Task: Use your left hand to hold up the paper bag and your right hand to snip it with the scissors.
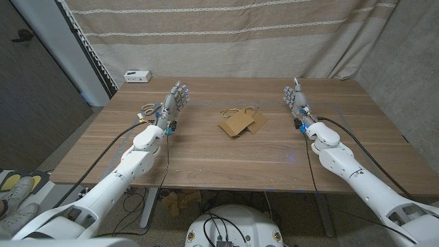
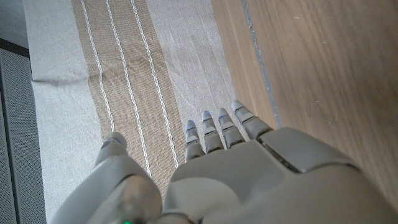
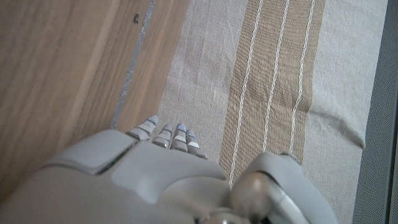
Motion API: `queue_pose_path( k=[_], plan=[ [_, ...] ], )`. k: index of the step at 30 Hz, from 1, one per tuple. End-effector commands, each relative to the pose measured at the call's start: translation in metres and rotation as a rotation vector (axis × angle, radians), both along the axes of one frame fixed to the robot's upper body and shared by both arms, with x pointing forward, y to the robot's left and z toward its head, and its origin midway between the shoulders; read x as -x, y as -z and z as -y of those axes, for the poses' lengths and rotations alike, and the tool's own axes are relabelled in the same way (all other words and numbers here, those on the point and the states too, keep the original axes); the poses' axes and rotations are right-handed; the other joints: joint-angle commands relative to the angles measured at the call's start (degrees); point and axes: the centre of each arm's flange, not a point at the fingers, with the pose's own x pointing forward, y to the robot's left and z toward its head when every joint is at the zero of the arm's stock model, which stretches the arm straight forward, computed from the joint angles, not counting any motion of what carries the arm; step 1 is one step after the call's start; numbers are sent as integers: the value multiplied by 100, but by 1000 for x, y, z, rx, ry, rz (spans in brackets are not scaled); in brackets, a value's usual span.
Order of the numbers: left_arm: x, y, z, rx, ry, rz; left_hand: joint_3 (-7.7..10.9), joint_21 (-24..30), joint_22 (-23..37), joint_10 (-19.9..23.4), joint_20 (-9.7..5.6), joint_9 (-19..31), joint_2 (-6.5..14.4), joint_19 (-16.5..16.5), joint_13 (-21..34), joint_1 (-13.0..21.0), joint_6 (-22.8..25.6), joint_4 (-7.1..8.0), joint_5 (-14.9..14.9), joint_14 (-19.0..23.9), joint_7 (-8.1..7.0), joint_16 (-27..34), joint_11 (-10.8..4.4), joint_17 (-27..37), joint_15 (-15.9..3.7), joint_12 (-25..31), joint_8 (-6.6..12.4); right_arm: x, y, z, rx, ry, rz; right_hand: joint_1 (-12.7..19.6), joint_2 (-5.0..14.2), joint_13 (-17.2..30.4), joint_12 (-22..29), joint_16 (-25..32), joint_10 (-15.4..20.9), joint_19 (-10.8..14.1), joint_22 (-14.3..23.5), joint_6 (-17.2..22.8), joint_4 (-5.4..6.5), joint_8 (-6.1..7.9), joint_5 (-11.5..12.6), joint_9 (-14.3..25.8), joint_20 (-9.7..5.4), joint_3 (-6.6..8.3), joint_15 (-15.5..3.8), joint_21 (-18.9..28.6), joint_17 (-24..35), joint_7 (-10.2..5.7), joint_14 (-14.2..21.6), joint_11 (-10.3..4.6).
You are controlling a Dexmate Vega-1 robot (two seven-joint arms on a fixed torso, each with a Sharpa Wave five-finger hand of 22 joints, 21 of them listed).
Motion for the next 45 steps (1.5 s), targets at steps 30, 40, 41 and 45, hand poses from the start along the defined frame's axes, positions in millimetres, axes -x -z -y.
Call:
queue_pose_path(
  k=[30, 40, 41, 45],
  plan=[
    [12, -4, -13, -51, -115, 53, 44, -10, 4, 23, -878, 0, 7, -165, 9, 152, 70, -65, 79, -564, 21, -34, -154, 5, -783, 58, 4, -5, 1, -4, 34, -8, -5, 2, -35, 19, -34, -50, -205, -270, 29, -136, -4, -44, 16, 25, -103, -77, -50, -46, 27, 24, -329, 53],
    [25, -12, -33, -129, -235, 79, -79, 82, 5, 125, -753, -8, -113, 101, 7, -7, 94, -14, 87, -421, 73, 22, -65, 11, -764, 110, 2, -8, 2, -7, 31, -10, -6, -8, -38, 20, -31, -39, -215, -293, 29, -142, -1, -43, 17, 25, -116, -83, -60, -44, 26, 15, -346, 28],
    [26, -13, -35, -127, -239, 81, -83, 80, 5, 129, -753, -8, -116, 99, 7, -12, 94, -13, 88, -422, 80, 21, -64, 11, -761, 112, 1, -8, 2, -7, 32, -9, -7, -9, -38, 20, -31, -37, -216, -294, 29, -142, 0, -43, 17, 25, -115, -84, -59, -43, 26, 14, -346, 28],
    [26, -15, -41, -147, -253, 86, -95, 76, 6, 132, -759, -8, -127, 97, 7, -29, 93, -8, 92, -425, 85, 17, -68, 11, -761, 113, 1, -7, 0, -11, 39, -4, -5, -9, -38, 20, -28, -31, -217, -299, 29, -143, -1, -42, 18, 25, -113, -84, -55, -40, 26, 14, -346, 32]
  ],
)
